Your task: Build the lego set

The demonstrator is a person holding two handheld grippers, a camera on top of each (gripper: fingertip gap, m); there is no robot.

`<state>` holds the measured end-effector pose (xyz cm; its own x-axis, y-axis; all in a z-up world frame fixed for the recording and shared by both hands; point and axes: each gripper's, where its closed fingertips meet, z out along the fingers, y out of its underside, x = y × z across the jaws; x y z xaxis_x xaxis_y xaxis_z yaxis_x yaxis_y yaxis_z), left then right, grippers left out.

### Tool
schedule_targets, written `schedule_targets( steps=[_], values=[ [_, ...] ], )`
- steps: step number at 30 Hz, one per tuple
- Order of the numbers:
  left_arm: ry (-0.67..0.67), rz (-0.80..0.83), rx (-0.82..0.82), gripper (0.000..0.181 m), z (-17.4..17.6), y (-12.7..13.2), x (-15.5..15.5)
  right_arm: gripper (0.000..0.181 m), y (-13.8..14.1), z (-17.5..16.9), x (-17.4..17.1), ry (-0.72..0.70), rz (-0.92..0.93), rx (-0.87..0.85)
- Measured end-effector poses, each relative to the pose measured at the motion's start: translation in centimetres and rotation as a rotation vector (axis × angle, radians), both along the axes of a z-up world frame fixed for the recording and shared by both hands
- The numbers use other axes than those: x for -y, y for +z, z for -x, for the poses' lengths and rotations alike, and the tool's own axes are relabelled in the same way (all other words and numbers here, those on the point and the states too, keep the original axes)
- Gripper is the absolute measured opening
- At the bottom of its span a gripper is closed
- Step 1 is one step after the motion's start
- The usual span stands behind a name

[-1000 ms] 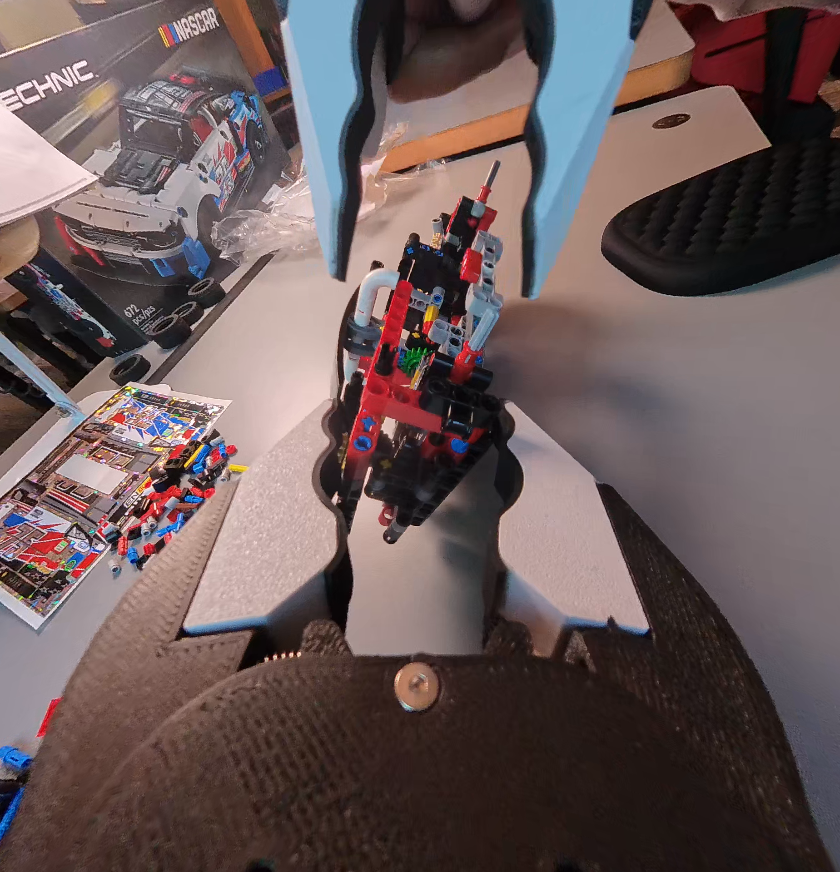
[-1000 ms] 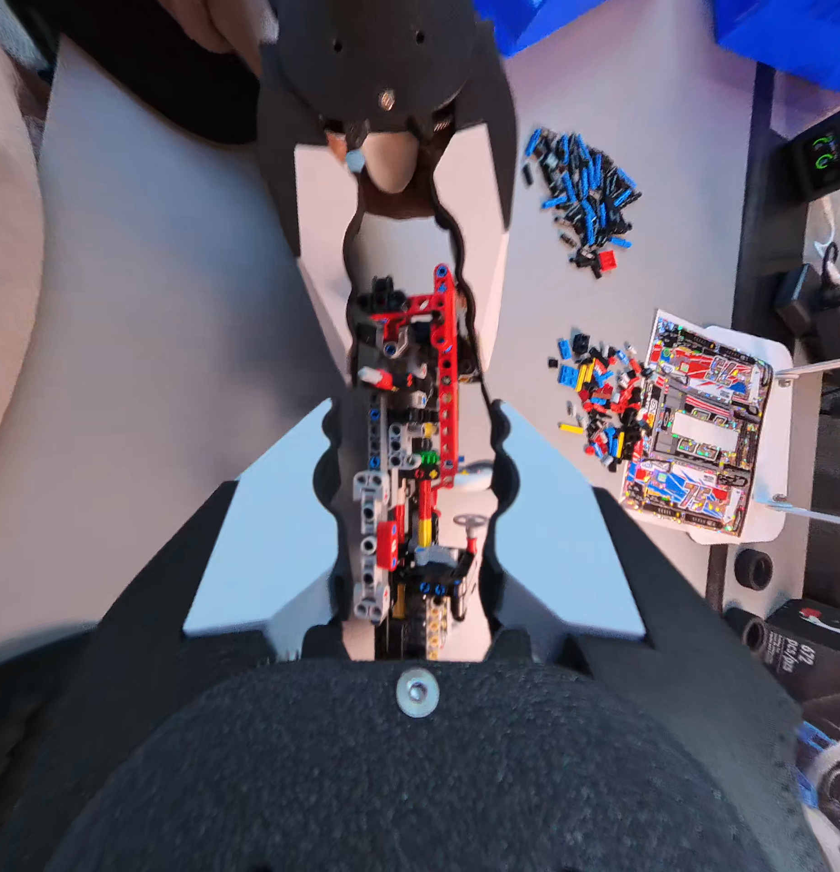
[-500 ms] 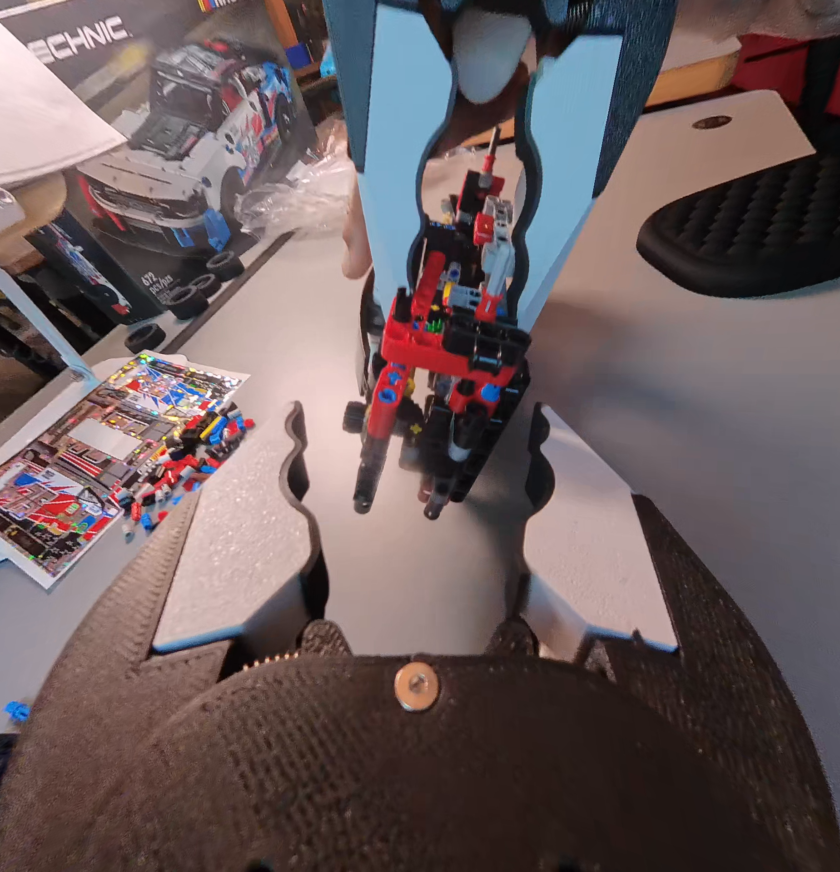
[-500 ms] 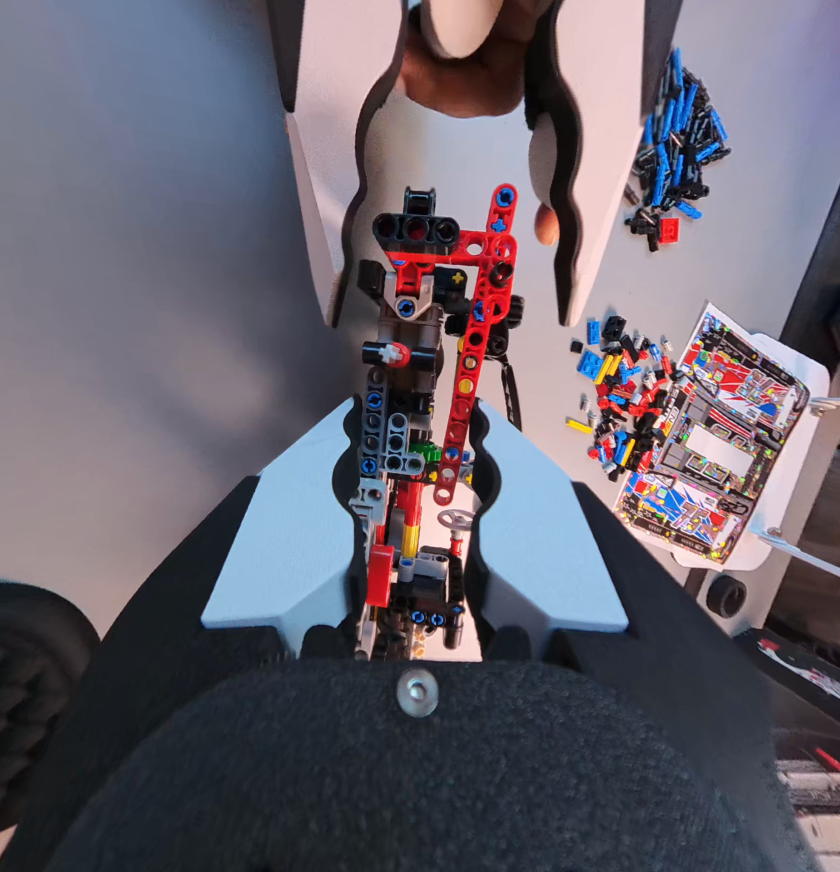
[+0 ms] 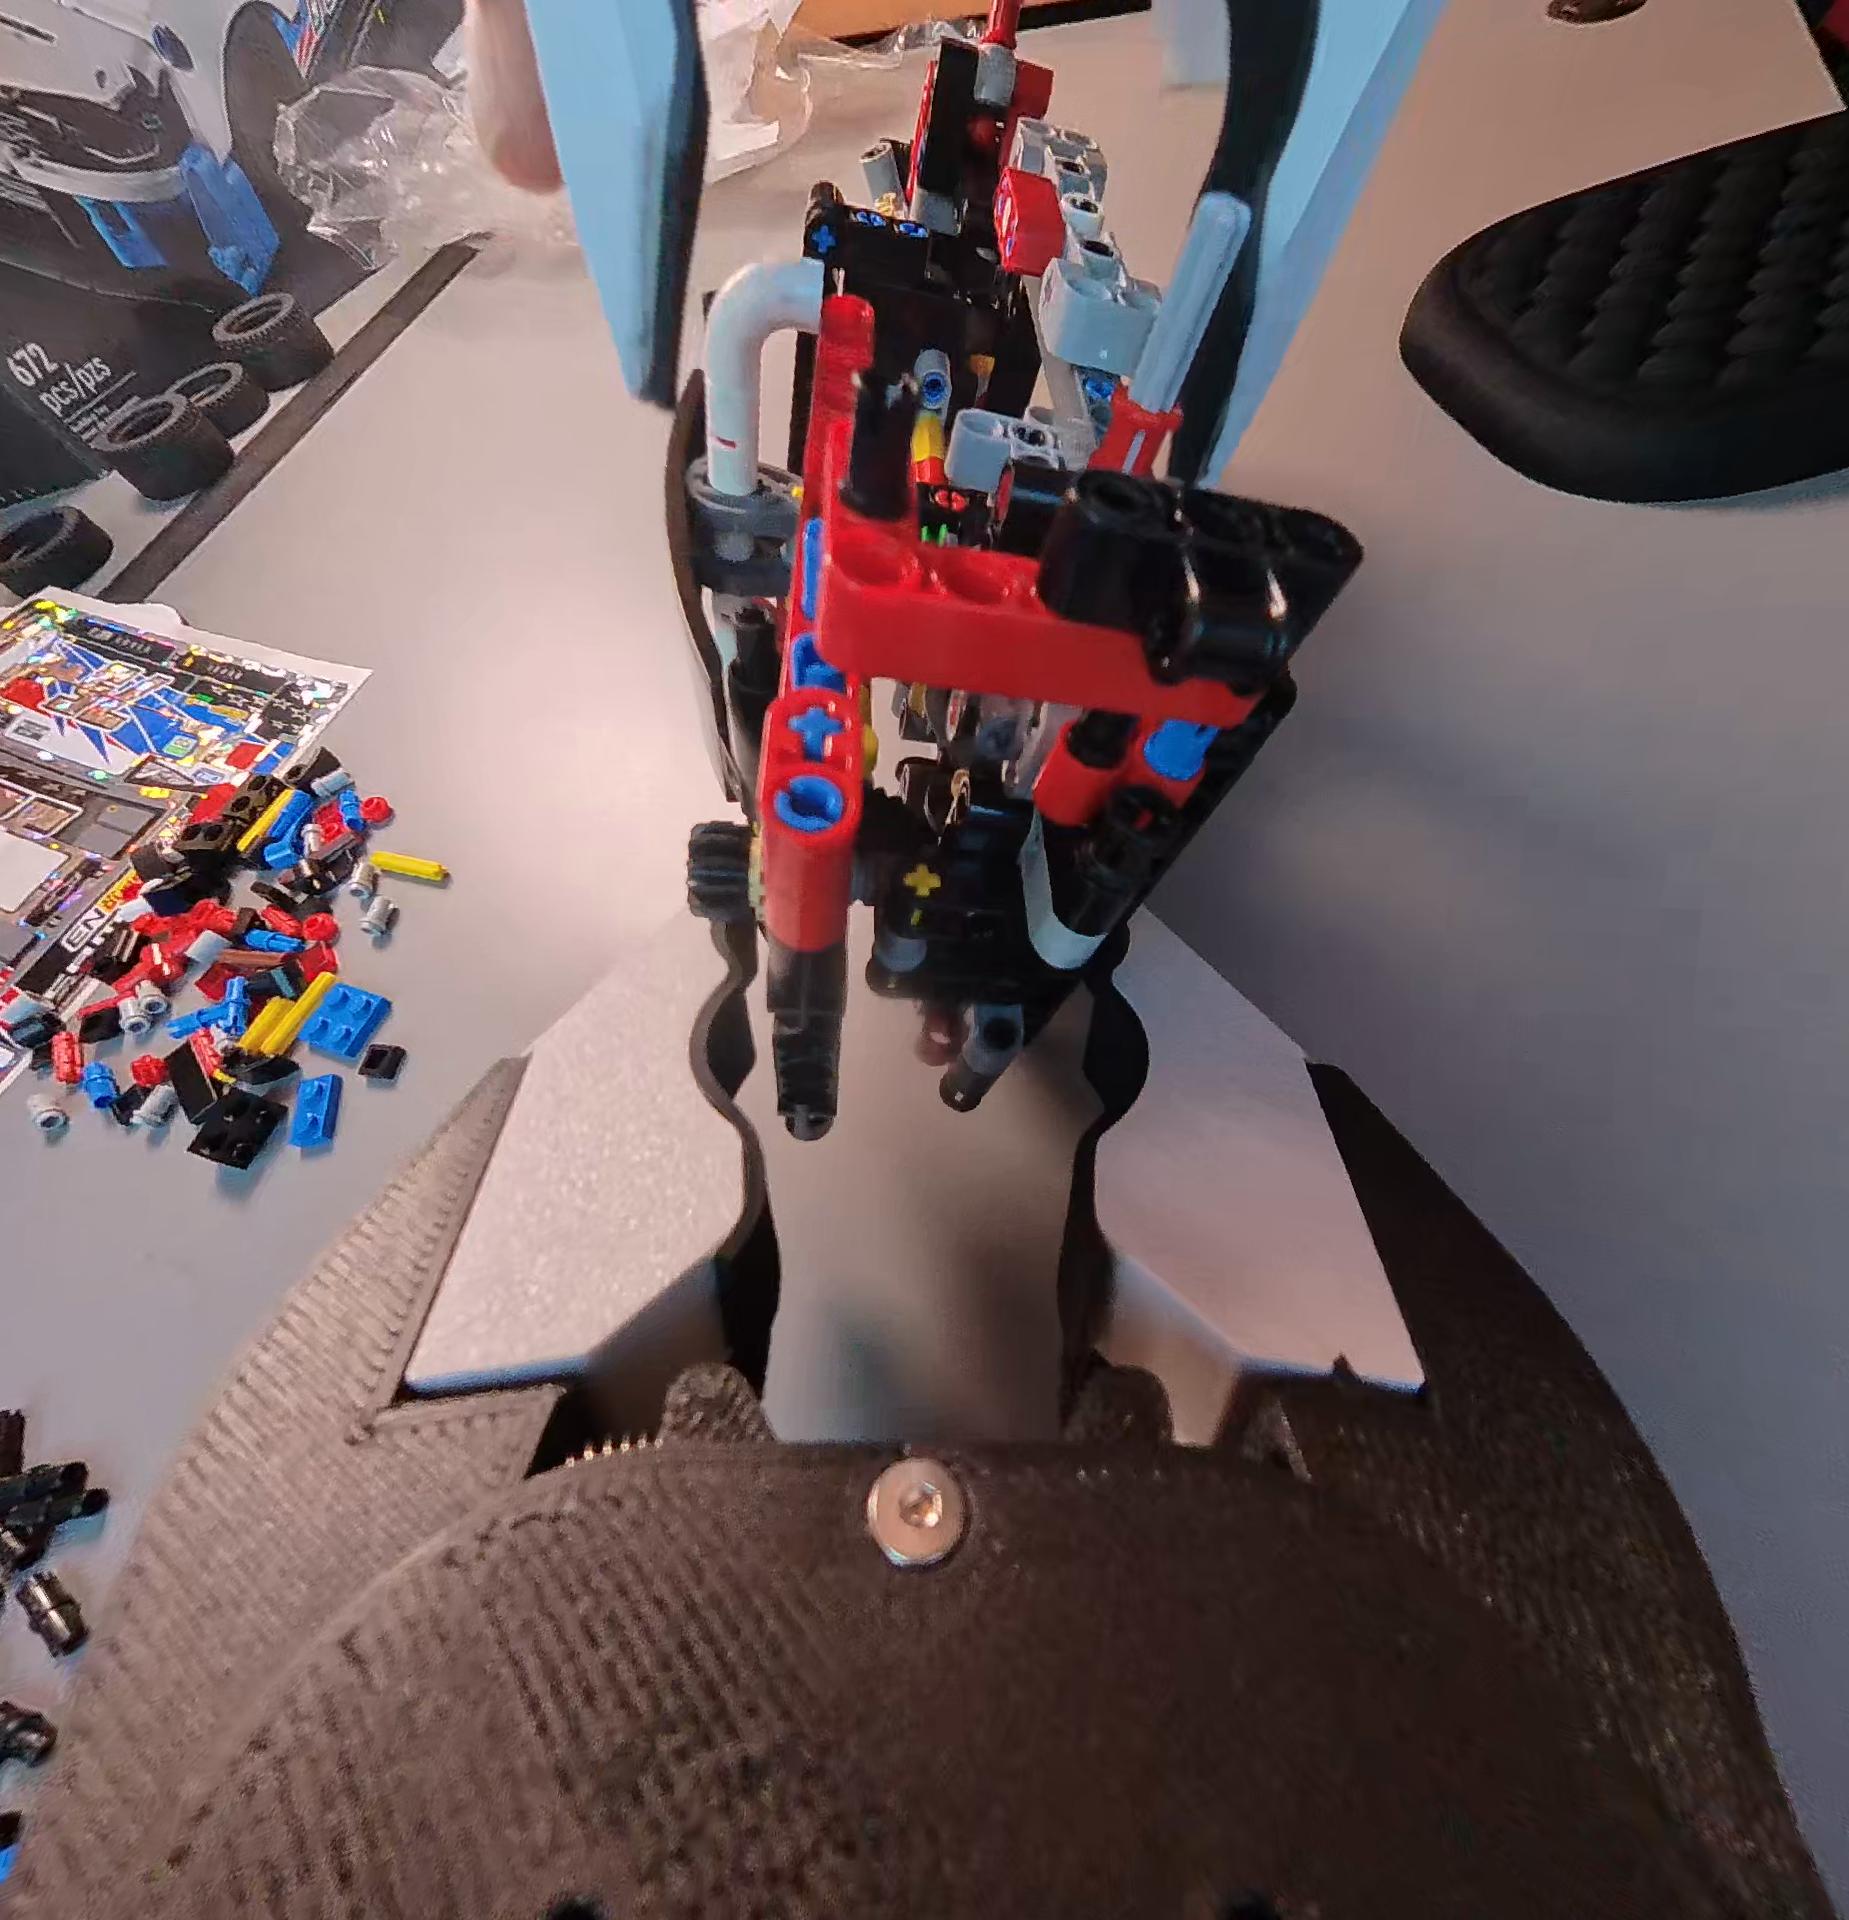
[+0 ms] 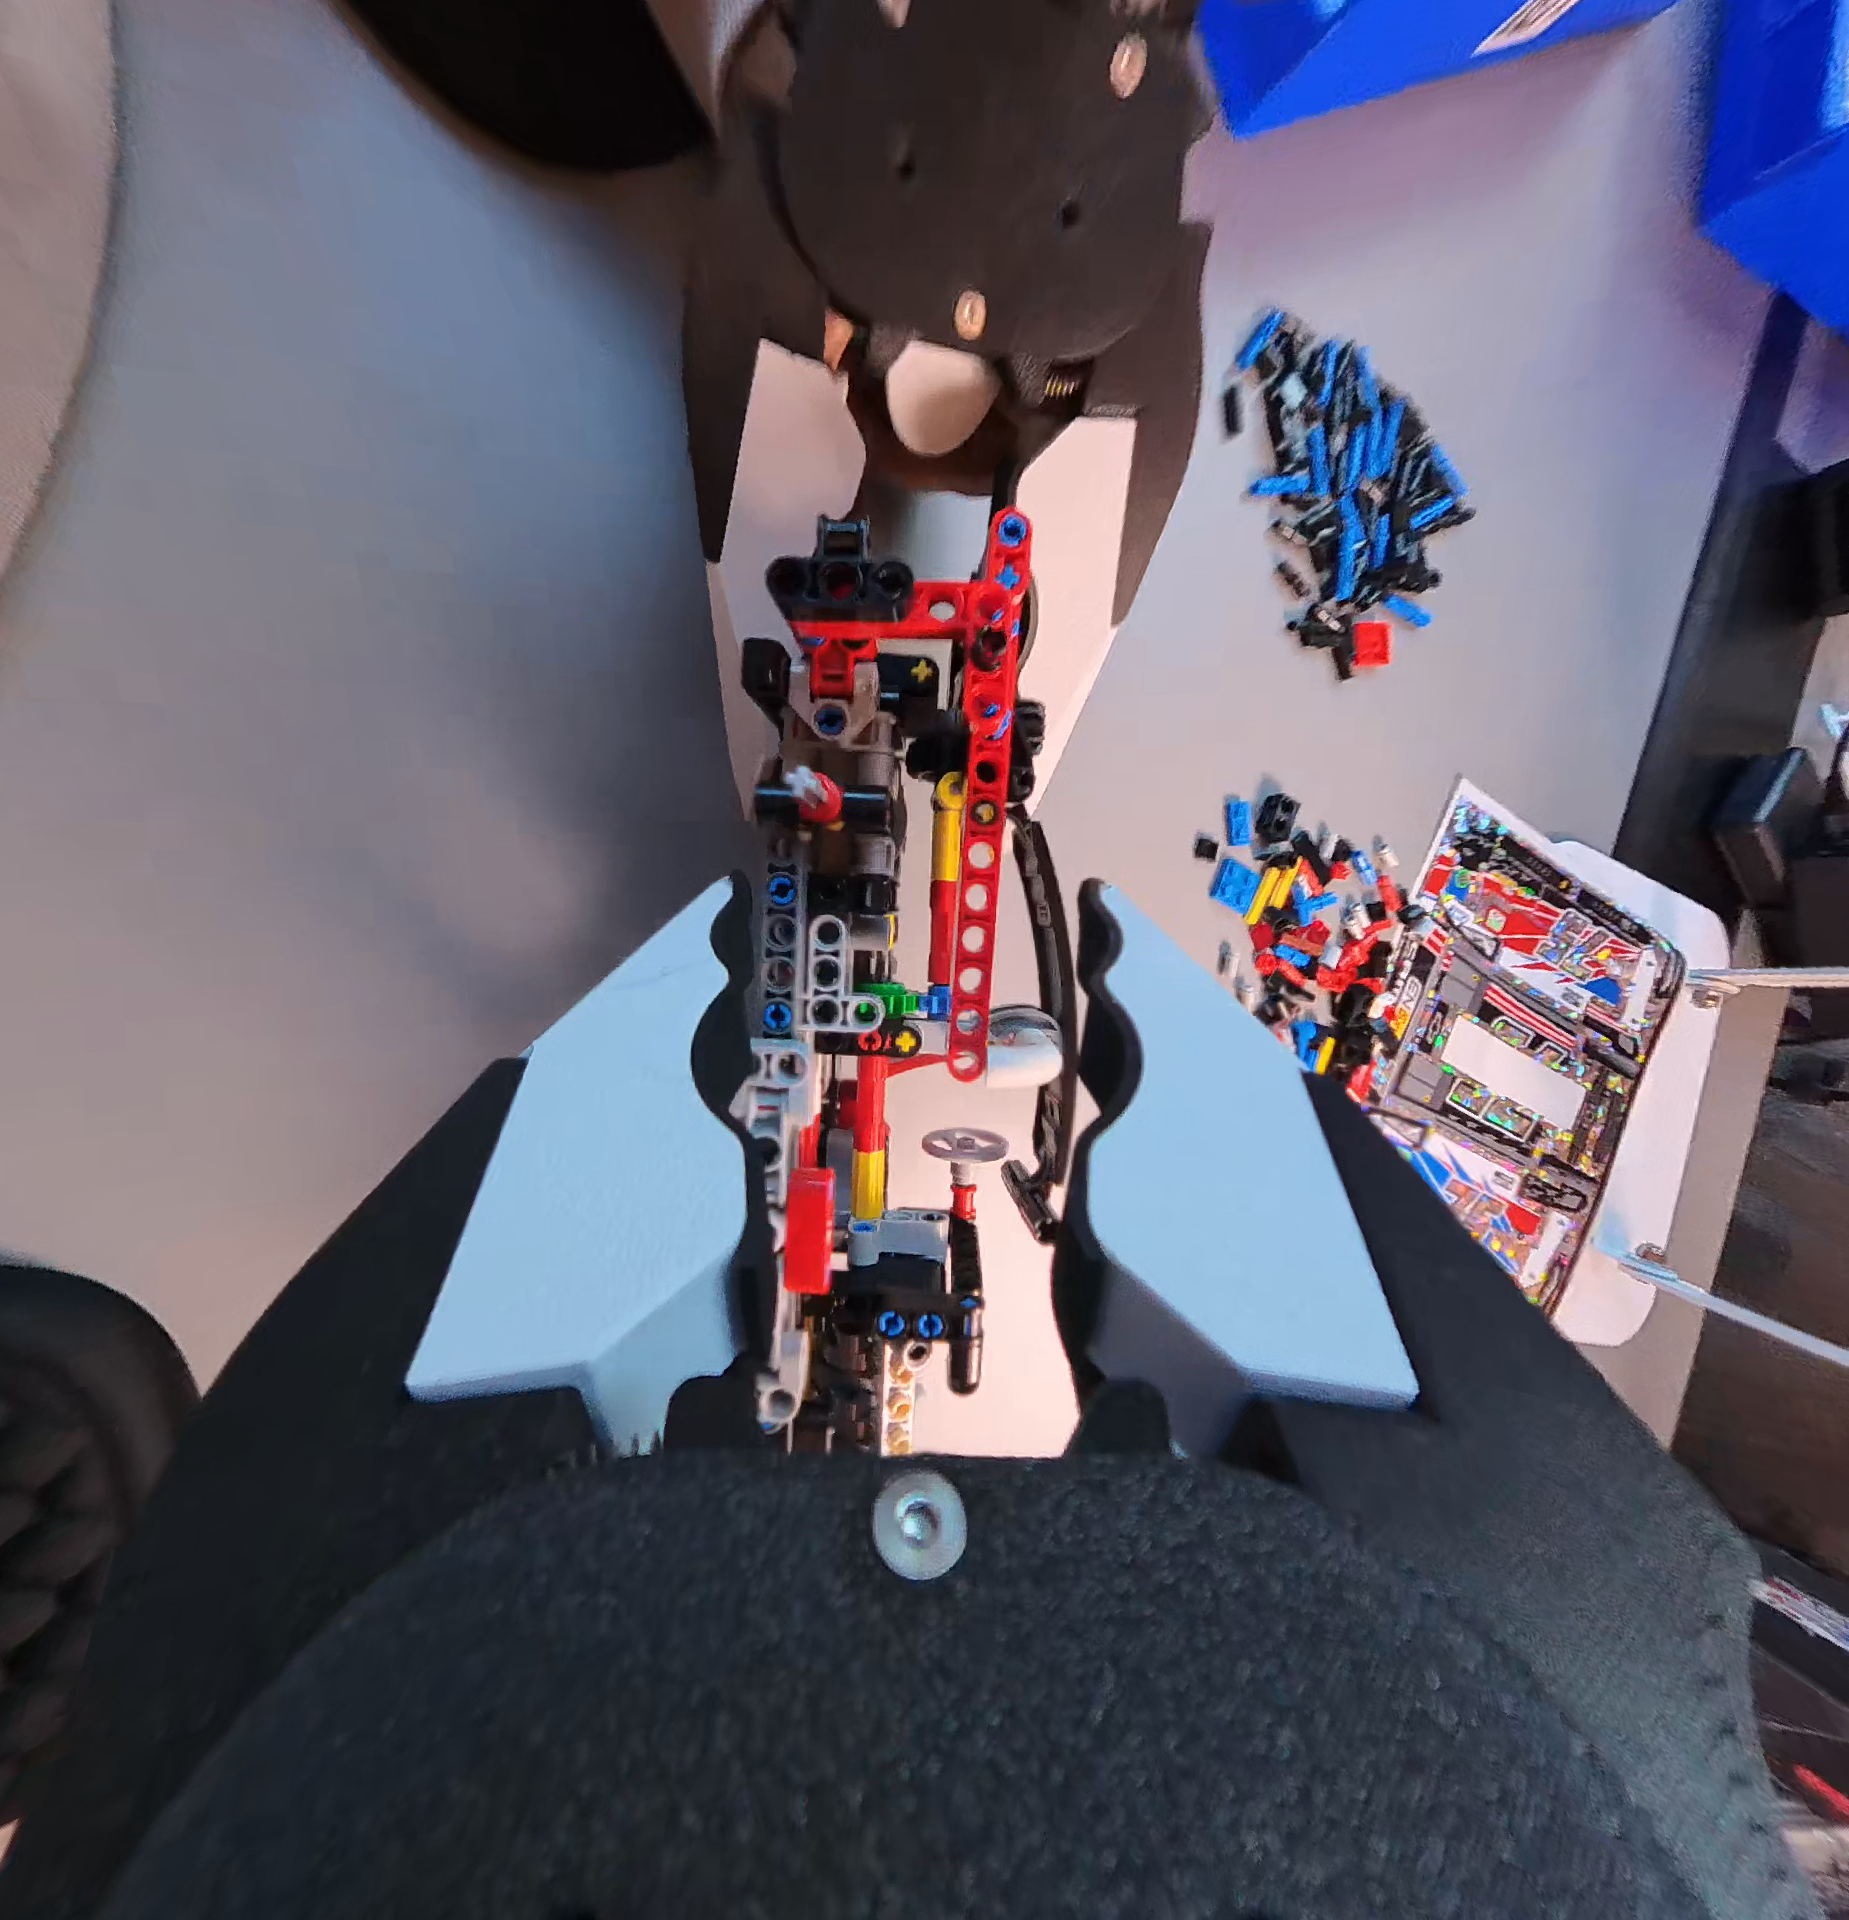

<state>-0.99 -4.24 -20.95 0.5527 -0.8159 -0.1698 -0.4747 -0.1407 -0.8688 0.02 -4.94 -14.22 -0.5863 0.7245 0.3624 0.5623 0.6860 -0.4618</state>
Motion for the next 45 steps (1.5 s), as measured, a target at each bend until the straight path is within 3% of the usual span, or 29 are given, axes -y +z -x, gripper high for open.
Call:
schedule_targets(
  steps=[4, 7, 10, 17, 30, 39, 45],
  values=[
    [0.009, 0.034, 0.024, 0.062, 0.1, 0.0, -0.1, 0.052, 2.1, 0.1, 1.6, -0.005, 0.042, -0.124],
    [0.010, 0.030, 0.021, 0.062, 0.1, 0.0, 0.0, 0.024, 4.3, 0.9, 3.0, -0.049, 0.159, -0.252],
    [0.012, 0.027, 0.019, 0.061, -0.1, 0.0, 0.0, 0.017, 5.2, 2.0, 2.8, -0.101, 0.215, -0.289],
    [0.020, 0.012, 0.006, 0.061, -0.2, 0.0, 0.1, 0.011, 2.2, 3.5, 2.1, -0.051, 0.065, -0.134],
    [0.057, -0.002, -0.010, 0.060, -0.2, -0.1, -0.1, 0.003, 2.0, 3.7, 1.7, -0.102, 0.021, -0.104],
    [0.060, 0.003, -0.005, 0.060, -0.4, -0.1, -0.2, 0.014, 1.6, 3.2, 1.4, -0.051, -0.038, -0.054],
    [0.074, 0.004, -0.002, 0.060, -0.3, -0.1, -0.2, 0.005, 1.1, 3.4, 1.1, -0.093, -0.009, -0.054]
  ],
)
